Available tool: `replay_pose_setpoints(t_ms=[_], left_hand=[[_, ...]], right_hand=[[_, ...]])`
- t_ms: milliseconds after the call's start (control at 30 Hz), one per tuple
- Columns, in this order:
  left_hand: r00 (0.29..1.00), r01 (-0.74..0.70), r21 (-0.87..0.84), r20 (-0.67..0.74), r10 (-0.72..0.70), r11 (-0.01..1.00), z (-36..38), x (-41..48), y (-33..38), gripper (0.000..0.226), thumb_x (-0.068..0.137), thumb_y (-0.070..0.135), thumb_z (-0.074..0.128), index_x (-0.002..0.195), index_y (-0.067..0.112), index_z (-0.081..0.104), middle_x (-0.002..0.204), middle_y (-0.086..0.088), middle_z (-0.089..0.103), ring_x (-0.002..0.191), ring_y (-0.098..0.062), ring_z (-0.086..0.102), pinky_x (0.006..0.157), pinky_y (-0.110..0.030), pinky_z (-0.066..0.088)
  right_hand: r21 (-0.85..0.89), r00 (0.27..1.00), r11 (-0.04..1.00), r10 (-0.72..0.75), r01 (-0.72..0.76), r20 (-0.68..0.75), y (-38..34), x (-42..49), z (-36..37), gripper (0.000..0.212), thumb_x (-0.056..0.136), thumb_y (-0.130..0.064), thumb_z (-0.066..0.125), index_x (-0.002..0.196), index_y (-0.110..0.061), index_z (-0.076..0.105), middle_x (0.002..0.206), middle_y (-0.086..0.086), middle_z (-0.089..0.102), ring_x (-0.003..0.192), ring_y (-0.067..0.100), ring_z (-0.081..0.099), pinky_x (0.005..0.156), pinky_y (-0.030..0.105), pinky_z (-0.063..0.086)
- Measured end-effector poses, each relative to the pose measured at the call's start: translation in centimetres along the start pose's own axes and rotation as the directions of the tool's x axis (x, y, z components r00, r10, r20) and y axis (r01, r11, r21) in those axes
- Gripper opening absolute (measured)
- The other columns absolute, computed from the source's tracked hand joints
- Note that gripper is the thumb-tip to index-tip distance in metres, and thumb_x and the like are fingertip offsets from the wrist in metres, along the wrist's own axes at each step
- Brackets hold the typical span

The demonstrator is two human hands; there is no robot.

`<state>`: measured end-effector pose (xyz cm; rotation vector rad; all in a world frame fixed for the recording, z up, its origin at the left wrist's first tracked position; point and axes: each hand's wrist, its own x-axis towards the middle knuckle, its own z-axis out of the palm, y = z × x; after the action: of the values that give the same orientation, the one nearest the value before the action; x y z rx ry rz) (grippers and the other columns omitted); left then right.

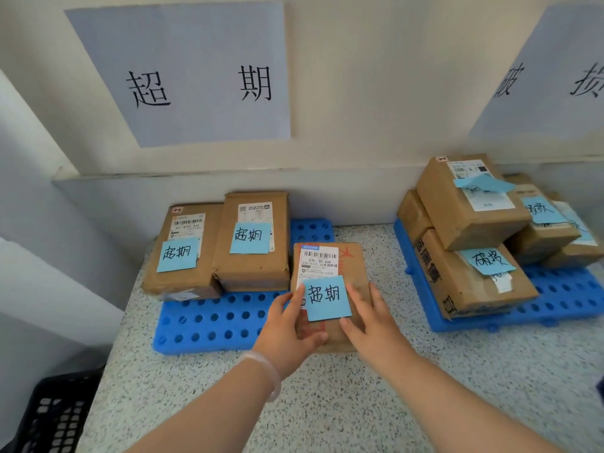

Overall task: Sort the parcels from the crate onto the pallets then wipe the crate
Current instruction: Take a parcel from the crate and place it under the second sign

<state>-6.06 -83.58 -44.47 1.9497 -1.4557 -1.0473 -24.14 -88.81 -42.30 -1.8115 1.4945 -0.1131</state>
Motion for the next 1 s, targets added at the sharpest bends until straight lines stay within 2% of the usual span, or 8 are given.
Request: replay_pose_setpoints(t_ms=[100, 267, 400, 500, 567, 733, 933, 1000], left_hand=[[0.997, -0.078, 0.191, -0.006, 0.081, 0.978, -0.1, -1.0, -0.2, 0.095, 0.086, 0.056, 0.065, 0.153, 0.044, -0.001, 0.162, 0.012, -0.01, 0.149, -0.014, 0.01, 0.121, -0.036, 0.024], [0.957, -0.27, 0.445, 0.025, 0.289, 0.854, 0.7, -4.3, -1.9, 0.083, 0.084, 0.084, 0.016, 0.15, 0.045, -0.014, 0.16, 0.018, -0.024, 0.15, -0.008, -0.013, 0.123, -0.037, 0.008], [0.944, -0.316, 0.506, 0.087, 0.317, 0.803, 1.9, -5.3, -2.8, 0.079, 0.093, 0.075, 0.019, 0.158, 0.03, 0.012, 0.166, 0.01, -0.002, 0.151, -0.011, -0.004, 0.122, -0.043, 0.018], [0.958, -0.279, 0.531, 0.098, 0.27, 0.8, 2.3, -5.0, -2.4, 0.085, 0.084, 0.077, 0.009, 0.153, 0.036, -0.016, 0.153, 0.02, -0.039, 0.144, -0.007, -0.032, 0.12, -0.037, -0.007], [0.966, -0.253, 0.556, 0.098, 0.239, 0.792, 1.8, -4.3, -1.8, 0.086, 0.078, 0.077, 0.004, 0.149, 0.037, -0.023, 0.147, 0.021, -0.047, 0.142, -0.007, -0.035, 0.12, -0.035, -0.012], [0.978, -0.206, 0.604, 0.118, 0.169, 0.77, 0.7, -2.9, -0.2, 0.081, 0.091, 0.07, 0.022, 0.149, 0.036, -0.022, 0.15, 0.017, -0.042, 0.14, -0.006, -0.031, 0.123, -0.038, -0.008], [0.936, -0.331, 0.587, 0.105, 0.336, 0.738, 1.9, -3.6, -1.4, 0.079, 0.093, 0.068, 0.029, 0.158, 0.028, 0.008, 0.166, 0.007, 0.0, 0.151, -0.01, -0.008, 0.118, -0.045, 0.011], [0.924, -0.364, 0.598, 0.136, 0.357, 0.714, 2.2, -3.6, -1.4, 0.077, 0.094, 0.069, 0.026, 0.156, 0.032, -0.002, 0.166, 0.009, -0.006, 0.15, -0.009, -0.014, 0.12, -0.045, 0.007]], right_hand=[[-0.162, 0.993, 0.984, -0.082, 0.069, -0.08, 0.5, -1.8, 0.3, 0.071, 0.099, -0.051, 0.045, 0.153, -0.049, -0.002, 0.16, -0.014, -0.025, 0.15, 0.017, -0.009, 0.12, 0.041, 0.013], [-0.367, 0.973, 0.909, -0.228, 0.196, -0.045, 1.7, -5.1, 2.1, 0.075, 0.099, -0.054, 0.037, 0.152, -0.044, -0.014, 0.153, -0.018, -0.039, 0.14, 0.005, -0.036, 0.114, 0.029, -0.017], [-0.488, 0.963, 0.844, -0.27, 0.222, -0.028, 2.5, -5.8, 3.7, 0.081, 0.092, -0.06, 0.035, 0.158, -0.029, 0.0, 0.165, -0.005, -0.015, 0.149, 0.015, -0.02, 0.118, 0.03, -0.015], [-0.492, 0.963, 0.835, -0.269, 0.245, 0.022, 2.5, -4.9, 3.3, 0.085, 0.097, -0.057, 0.036, 0.149, -0.035, -0.027, 0.153, -0.011, -0.043, 0.139, 0.01, -0.042, 0.114, 0.029, -0.024], [-0.499, 0.97, 0.834, -0.236, 0.235, 0.062, 1.8, -4.3, 2.2, 0.088, 0.099, -0.051, 0.041, 0.142, -0.036, -0.034, 0.148, -0.014, -0.048, 0.136, 0.009, -0.045, 0.116, 0.034, -0.013], [-0.501, 0.97, 0.831, -0.224, 0.242, 0.098, 0.9, -2.7, 1.0, 0.09, 0.097, -0.054, 0.043, 0.147, -0.035, -0.03, 0.153, -0.013, -0.042, 0.14, 0.01, -0.04, 0.117, 0.037, -0.01], [-0.501, 0.952, 0.824, -0.305, 0.265, 0.002, 2.4, -4.3, 1.8, 0.085, 0.099, -0.05, 0.041, 0.152, -0.03, -0.021, 0.155, -0.013, -0.038, 0.138, 0.007, -0.041, 0.11, 0.03, -0.026], [-0.518, 0.954, 0.814, -0.298, 0.263, 0.015, 2.9, -4.0, 2.0, 0.086, 0.097, -0.05, 0.043, 0.154, -0.029, -0.017, 0.156, -0.012, -0.036, 0.14, 0.008, -0.04, 0.112, 0.033, -0.023]])
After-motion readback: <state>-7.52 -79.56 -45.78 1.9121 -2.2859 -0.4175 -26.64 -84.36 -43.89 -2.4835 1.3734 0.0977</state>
